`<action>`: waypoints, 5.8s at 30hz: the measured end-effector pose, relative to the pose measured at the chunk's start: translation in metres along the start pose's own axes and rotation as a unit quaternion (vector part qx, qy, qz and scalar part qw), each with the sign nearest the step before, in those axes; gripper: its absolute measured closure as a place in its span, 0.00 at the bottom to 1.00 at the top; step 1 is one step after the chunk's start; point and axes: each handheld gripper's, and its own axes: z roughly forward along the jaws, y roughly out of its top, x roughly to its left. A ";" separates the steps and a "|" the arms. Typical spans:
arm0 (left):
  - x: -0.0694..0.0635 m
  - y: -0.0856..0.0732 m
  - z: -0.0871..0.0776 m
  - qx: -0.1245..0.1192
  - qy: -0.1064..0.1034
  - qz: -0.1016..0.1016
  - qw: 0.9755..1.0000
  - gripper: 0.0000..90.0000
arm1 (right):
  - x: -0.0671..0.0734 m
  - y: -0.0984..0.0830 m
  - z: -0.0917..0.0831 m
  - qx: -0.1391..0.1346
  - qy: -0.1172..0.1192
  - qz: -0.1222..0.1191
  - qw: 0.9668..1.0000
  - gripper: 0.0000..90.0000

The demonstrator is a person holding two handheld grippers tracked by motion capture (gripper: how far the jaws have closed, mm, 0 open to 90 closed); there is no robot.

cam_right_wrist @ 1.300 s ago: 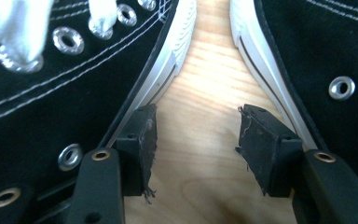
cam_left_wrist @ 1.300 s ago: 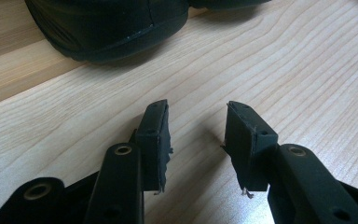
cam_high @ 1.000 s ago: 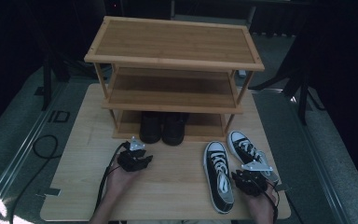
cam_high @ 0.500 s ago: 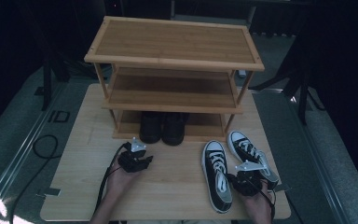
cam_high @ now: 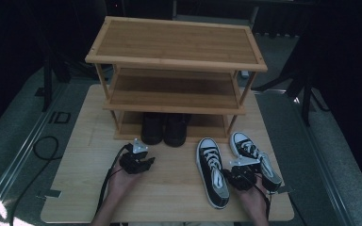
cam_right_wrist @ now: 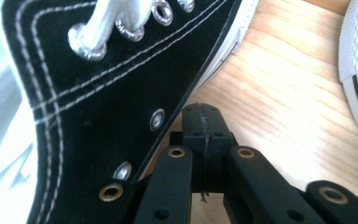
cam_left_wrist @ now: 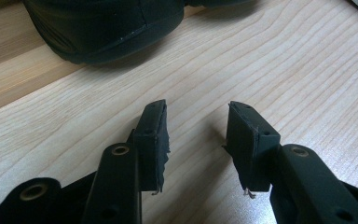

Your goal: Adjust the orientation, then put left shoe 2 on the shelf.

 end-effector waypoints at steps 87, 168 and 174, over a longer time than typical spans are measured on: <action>0.001 0.000 0.000 -0.001 -0.003 0.002 1.000 0.65 | 0.011 0.062 -0.032 0.115 -0.005 -0.114 0.987 0.98; -0.001 0.000 0.001 -0.003 -0.004 0.003 1.000 0.65 | 0.018 0.156 -0.088 0.009 0.152 -0.210 0.966 0.98; -0.001 0.000 0.000 -0.003 -0.004 0.004 1.000 0.65 | 0.020 0.166 -0.097 -0.006 0.162 -0.214 0.963 0.98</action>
